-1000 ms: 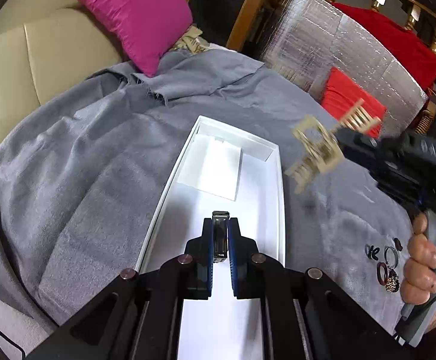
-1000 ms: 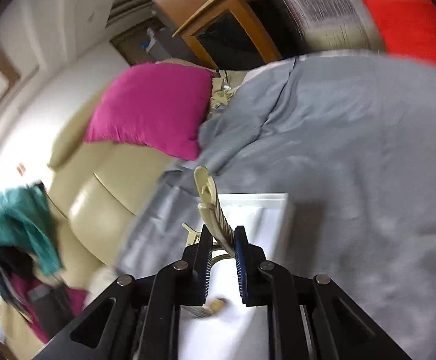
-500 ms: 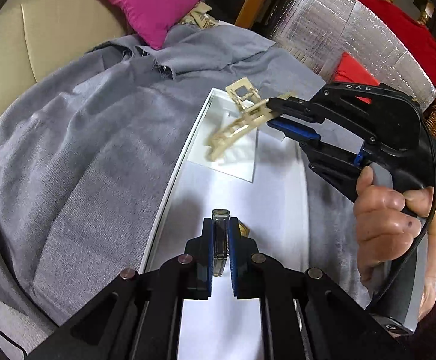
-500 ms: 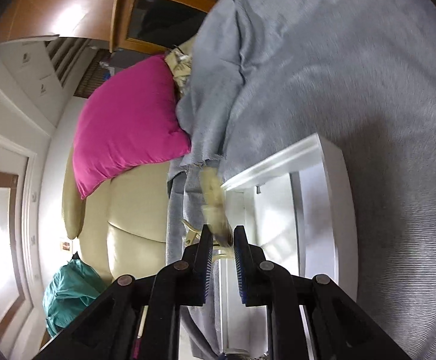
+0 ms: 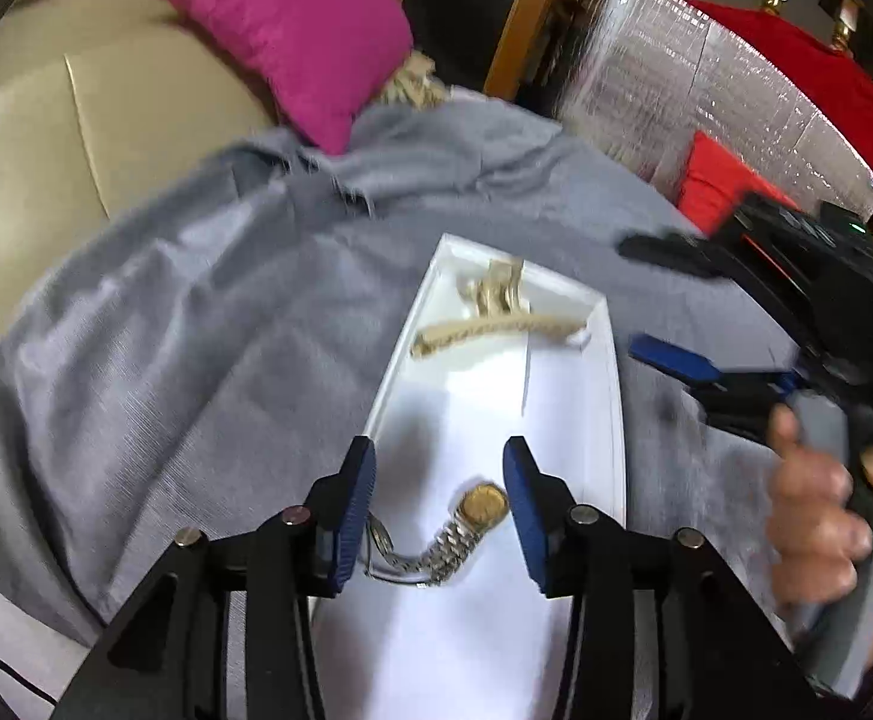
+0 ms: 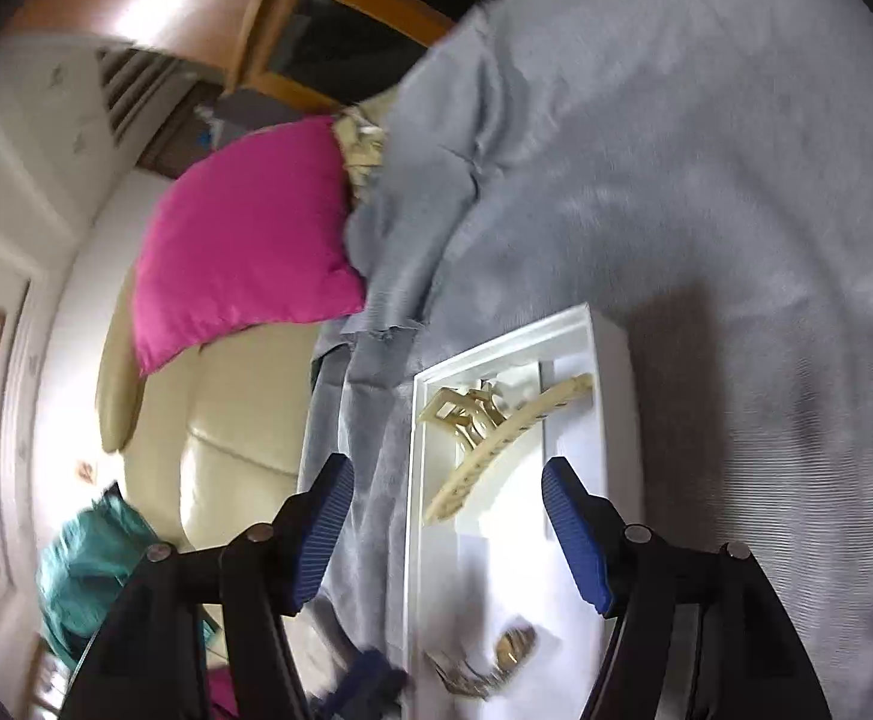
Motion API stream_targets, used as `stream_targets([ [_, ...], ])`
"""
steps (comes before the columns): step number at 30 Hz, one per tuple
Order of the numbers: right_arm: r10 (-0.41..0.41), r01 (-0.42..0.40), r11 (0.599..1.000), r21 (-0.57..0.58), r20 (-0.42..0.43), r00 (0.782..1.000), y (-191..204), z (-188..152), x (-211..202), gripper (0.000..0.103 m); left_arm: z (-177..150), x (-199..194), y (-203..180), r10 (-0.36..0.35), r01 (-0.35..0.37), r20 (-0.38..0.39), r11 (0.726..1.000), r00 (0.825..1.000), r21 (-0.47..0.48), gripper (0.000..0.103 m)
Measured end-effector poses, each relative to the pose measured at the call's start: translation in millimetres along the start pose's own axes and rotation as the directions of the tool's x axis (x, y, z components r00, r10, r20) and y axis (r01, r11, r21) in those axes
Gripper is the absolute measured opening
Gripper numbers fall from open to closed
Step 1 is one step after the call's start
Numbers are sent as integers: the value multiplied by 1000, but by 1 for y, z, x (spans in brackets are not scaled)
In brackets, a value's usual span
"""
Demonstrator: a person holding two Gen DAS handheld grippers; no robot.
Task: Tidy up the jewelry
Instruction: 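Open the right tool to drop the clip while the left tool releases the watch into the tray, then grasp the red hair tie with the left tool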
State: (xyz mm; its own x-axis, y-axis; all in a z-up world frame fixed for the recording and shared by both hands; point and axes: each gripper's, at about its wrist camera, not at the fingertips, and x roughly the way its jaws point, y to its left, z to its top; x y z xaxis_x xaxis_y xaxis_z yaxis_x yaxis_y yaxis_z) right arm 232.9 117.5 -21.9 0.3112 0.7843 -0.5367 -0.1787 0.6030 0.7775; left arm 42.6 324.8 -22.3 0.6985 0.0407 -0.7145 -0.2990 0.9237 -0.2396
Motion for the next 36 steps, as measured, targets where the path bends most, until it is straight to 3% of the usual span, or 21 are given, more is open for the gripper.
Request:
stream_targets([
  [3, -37, 40, 996, -84, 43, 998, 2, -8, -42, 69, 0, -18, -12, 23, -26, 80, 999, 997, 26, 65],
  [8, -121, 147, 976, -163, 158, 980, -15, -27, -129, 68, -7, -37, -42, -30, 21, 123, 998, 992, 67, 67],
  [12, -199, 253, 953, -165, 288, 937, -45, -49, -211, 68, -20, -49, -83, -57, 35, 154, 990, 986, 139, 70],
  [16, -266, 337, 935, -113, 406, 874, -86, -72, -295, 68, -39, -53, -132, -114, 78, 148, 971, 982, 227, 72],
  [23, -288, 311, 950, 32, 474, 832, -158, -91, -369, 68, -74, -36, -212, -177, 149, 48, 923, 983, 355, 73],
  [25, -291, 298, 953, 61, 469, 834, -180, -94, -375, 65, -83, -27, -230, -192, 175, 7, 912, 981, 372, 73],
  [27, -301, 287, 953, 99, 436, 848, -200, -96, -373, 49, -90, -21, -243, -201, 194, -23, 903, 979, 383, 73],
  [28, -310, 276, 951, 142, 387, 868, -215, -93, -368, 38, -94, -17, -251, -207, 206, -39, 899, 978, 387, 73],
  [32, -261, 210, 956, 204, 269, 927, -246, -91, -356, 38, -103, -1, -276, -226, 249, -104, 891, 968, 381, 73],
  [34, -241, 198, 962, 189, 240, 940, -247, -89, -350, 38, -107, 6, -284, -229, 261, -129, 893, 965, 366, 73],
  [36, -257, 218, 959, 184, 226, 940, -248, -86, -349, 38, -110, 13, -291, -210, 245, -132, 895, 969, 373, 70],
])
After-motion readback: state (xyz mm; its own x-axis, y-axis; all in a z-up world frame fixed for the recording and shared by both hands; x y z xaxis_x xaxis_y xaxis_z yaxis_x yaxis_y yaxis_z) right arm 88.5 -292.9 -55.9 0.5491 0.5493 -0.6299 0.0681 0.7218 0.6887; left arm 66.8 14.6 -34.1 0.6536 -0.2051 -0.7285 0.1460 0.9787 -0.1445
